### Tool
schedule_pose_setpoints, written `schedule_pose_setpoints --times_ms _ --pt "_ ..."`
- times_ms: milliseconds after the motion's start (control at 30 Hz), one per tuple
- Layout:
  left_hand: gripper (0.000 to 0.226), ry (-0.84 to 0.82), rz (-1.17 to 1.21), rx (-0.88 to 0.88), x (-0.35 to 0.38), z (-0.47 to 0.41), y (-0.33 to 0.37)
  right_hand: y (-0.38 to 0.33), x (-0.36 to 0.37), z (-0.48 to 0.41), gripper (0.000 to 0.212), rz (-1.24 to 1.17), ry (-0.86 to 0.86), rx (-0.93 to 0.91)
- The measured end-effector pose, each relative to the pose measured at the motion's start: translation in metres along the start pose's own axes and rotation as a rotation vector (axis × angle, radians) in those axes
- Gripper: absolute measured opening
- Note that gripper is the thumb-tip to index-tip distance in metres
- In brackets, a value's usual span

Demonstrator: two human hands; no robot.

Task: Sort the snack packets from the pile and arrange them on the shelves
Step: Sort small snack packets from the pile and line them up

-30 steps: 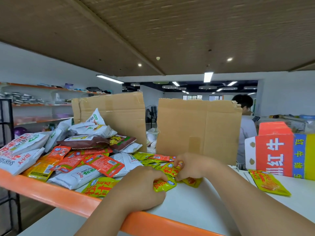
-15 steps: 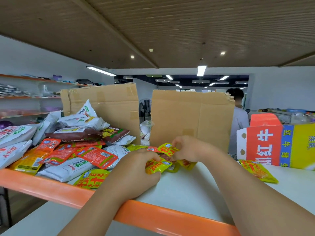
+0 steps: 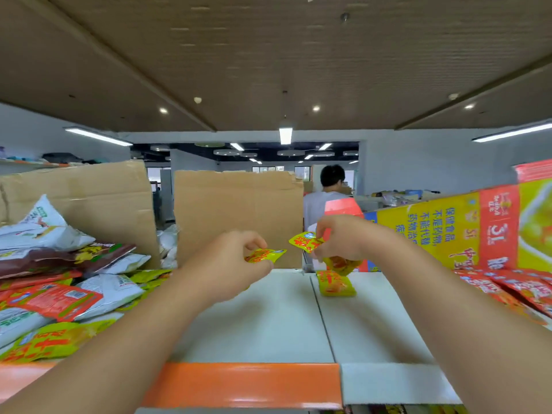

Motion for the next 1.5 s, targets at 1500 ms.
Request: schedule_pose_setpoints --times_ms 1500 --pt "0.048 -0.507 -0.346 0.379 0.213 -0.05 0.146 0.203 -0.01 -0.007 0.027 0.262 -0.256 0.173"
Point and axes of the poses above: each hand's wrist, its own z-axis away from the middle knuckle, its own x-axis out of the palm, y = z × x, the point moved 4 cm from there along -z, towards the middle knuckle, and after that the axes turned 12 degrees about y, right-handed, at the moved point
